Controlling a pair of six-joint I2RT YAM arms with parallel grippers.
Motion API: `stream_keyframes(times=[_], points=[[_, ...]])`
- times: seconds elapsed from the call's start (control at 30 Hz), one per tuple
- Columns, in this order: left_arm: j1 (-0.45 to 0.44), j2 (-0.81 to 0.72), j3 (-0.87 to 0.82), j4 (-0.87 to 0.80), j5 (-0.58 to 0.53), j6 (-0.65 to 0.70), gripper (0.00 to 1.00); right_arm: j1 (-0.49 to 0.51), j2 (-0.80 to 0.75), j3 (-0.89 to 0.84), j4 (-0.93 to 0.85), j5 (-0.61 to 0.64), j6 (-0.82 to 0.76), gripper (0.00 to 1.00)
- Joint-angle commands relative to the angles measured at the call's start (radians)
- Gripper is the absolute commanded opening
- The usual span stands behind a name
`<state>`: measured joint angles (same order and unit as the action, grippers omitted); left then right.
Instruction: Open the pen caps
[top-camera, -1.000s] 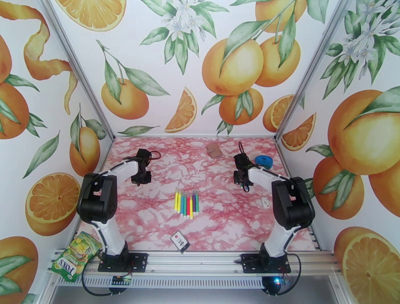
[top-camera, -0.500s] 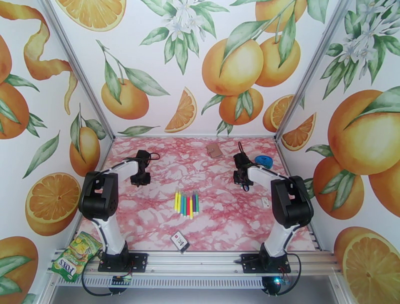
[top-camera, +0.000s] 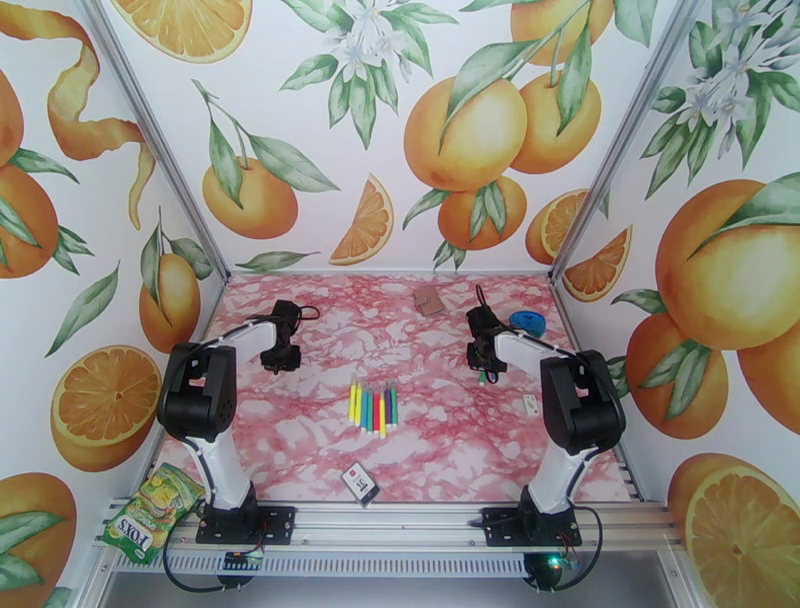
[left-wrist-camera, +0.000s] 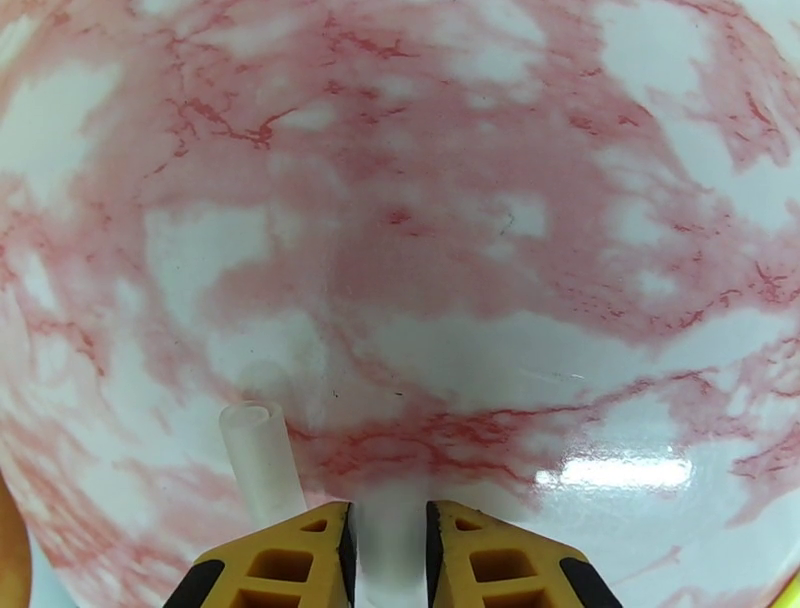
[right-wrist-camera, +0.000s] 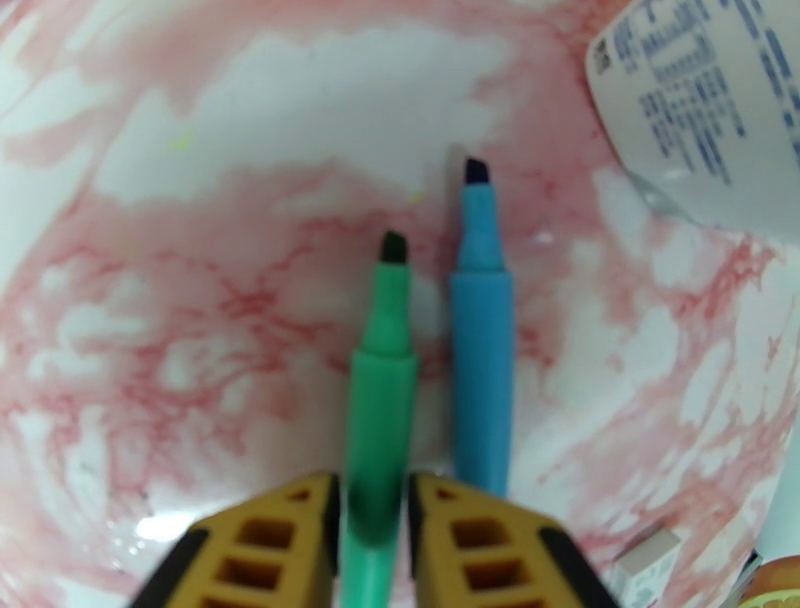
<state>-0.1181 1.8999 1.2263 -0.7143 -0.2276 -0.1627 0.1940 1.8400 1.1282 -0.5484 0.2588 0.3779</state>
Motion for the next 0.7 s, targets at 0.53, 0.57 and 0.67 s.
stream_keyframes(times=[0.53, 0.57, 0.67], points=[[0.008, -0.158, 0.012, -0.010, 0.127, 0.015, 0.47, 0.057, -0.201, -0.033, 0.040, -0.129, -0.070, 0.39], [0.008, -0.177, 0.006, 0.002, 0.137, 0.019, 0.50, 0.072, -0.215, -0.038, 0.049, -0.149, -0.075, 0.39], [0.008, -0.232, -0.015, 0.041, 0.232, 0.040, 0.57, 0.122, -0.235, -0.041, 0.053, -0.178, -0.089, 0.42]])
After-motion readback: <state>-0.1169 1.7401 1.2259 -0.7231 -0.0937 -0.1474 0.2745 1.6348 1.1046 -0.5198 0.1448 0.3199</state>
